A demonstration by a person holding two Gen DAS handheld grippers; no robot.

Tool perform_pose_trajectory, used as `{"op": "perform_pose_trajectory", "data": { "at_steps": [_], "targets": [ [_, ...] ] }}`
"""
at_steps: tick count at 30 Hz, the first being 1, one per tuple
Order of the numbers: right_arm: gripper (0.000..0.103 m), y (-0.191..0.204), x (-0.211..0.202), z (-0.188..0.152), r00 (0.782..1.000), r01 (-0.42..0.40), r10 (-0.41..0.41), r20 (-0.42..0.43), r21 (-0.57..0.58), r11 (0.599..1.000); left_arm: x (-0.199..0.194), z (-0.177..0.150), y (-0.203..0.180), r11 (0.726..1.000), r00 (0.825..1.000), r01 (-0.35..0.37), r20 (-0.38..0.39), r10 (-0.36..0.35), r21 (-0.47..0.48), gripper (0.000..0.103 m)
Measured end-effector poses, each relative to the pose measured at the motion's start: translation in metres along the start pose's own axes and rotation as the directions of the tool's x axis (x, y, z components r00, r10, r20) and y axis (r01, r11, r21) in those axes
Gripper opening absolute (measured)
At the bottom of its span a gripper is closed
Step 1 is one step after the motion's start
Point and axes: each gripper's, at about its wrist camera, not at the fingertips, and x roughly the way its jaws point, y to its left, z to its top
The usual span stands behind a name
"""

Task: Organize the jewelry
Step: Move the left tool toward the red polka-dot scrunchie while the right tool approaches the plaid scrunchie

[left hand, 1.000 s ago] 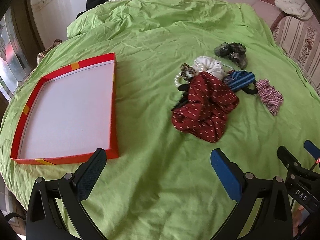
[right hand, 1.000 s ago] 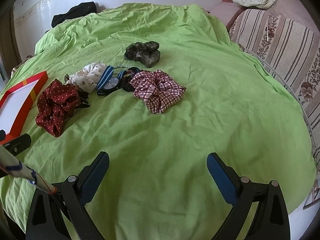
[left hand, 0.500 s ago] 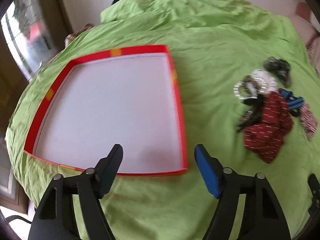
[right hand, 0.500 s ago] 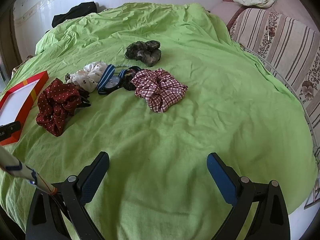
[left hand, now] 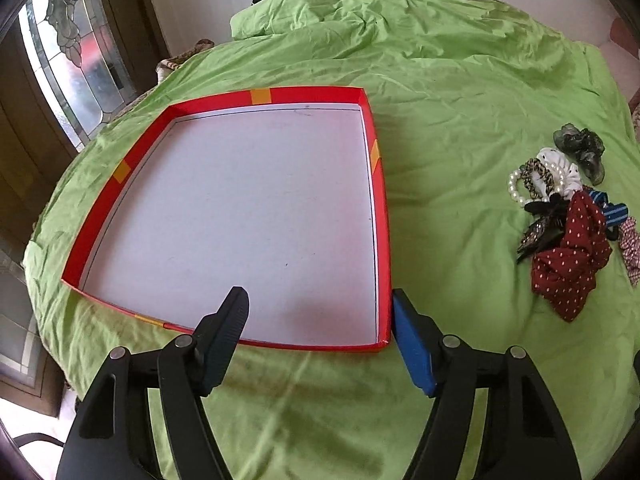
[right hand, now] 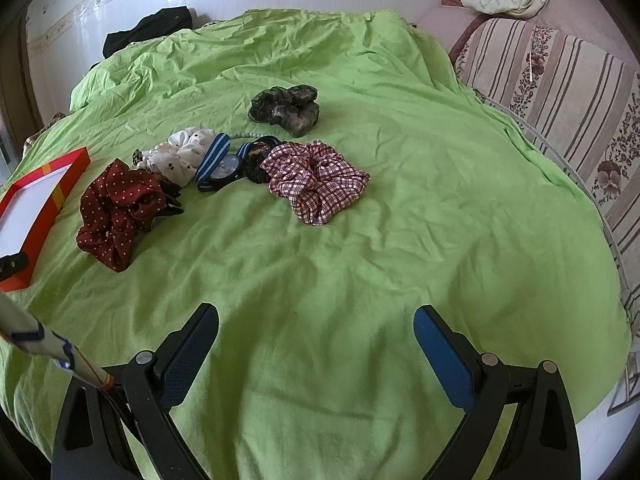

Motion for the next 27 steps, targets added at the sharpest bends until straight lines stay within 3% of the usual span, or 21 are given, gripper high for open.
{"op": "perform_pose_trajectory", "data": {
  "at_steps": [4, 12, 20, 27],
  "targets": [
    [0.100, 0.003, -0.002, -0.001, 1.000, -0.009, 0.009, 0.001, -0.006, 1.000, -0.021, -0.003, -0.002, 1.000, 0.999, 0.025, 0.041, -0.025, -0.002, 0.071],
    [0.100, -0.001, -0.006, 0.003, 1.000, -0.028, 0.028, 0.013, 0.006, 1.000, -0.050, -0.009, -0.042, 0.985, 0.989, 0.118, 0.076, -0.128, 0.128, 0.071],
    [0.096, -0.024, -0.003, 0.029, 0.997, -0.045, 0.044, 0.064, 0.014, 0.999, -0.044, -0.008, -0.070, 0.966, 0.983, 0.163, 0.050, -0.176, 0.199, 0.071],
    [0.089, -0.051, 0.009, 0.054, 0.995, -0.092, 0.089, 0.049, 0.078, 0.993, -0.033, 0.000, -0.071, 0.957, 0.974, 0.217, 0.028, -0.227, 0.194, 0.071]
  ]
}}
